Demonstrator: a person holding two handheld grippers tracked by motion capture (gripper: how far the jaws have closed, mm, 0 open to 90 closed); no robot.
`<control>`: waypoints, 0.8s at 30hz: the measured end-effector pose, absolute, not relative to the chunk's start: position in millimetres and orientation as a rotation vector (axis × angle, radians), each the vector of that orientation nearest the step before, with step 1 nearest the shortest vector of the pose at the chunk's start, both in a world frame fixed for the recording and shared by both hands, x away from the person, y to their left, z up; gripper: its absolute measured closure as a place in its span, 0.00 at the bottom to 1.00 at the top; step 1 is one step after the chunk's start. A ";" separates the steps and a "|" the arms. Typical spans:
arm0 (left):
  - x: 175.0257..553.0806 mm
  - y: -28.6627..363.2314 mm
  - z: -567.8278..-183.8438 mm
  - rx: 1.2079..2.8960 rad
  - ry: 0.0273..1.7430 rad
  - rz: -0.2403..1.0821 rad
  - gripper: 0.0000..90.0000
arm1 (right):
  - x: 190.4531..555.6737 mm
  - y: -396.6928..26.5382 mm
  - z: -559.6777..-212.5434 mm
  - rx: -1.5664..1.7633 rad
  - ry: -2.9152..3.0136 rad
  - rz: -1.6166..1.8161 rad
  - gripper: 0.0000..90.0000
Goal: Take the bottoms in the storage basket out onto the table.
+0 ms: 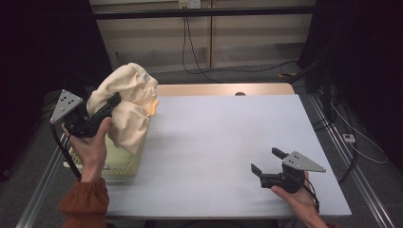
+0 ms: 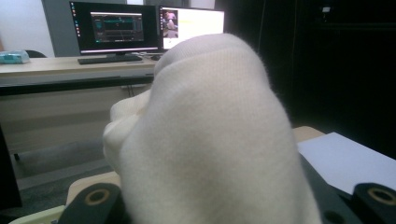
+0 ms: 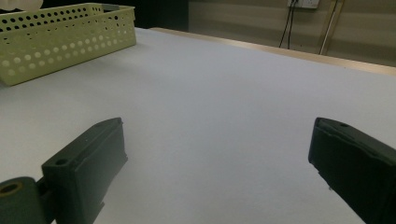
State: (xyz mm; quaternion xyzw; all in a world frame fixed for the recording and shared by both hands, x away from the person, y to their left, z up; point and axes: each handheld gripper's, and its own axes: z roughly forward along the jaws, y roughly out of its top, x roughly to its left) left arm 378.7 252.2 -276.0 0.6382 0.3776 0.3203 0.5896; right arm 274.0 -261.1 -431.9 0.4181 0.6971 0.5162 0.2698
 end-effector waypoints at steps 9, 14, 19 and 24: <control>376.9 244.2 -274.1 1.500 0.852 0.736 0.84 | 274.0 -261.0 -431.9 1.126 1.879 1.391 0.04; 376.0 239.5 -273.3 1.510 0.838 0.738 0.84 | 273.8 -261.1 -431.8 1.125 1.880 1.391 0.04; 374.9 234.8 -272.5 1.516 0.826 0.734 0.84 | 273.7 -261.0 -431.7 1.124 1.879 1.392 0.04; 372.6 231.0 -270.0 1.530 0.805 0.737 0.84 | 273.8 -261.2 -431.8 1.121 1.877 1.392 0.04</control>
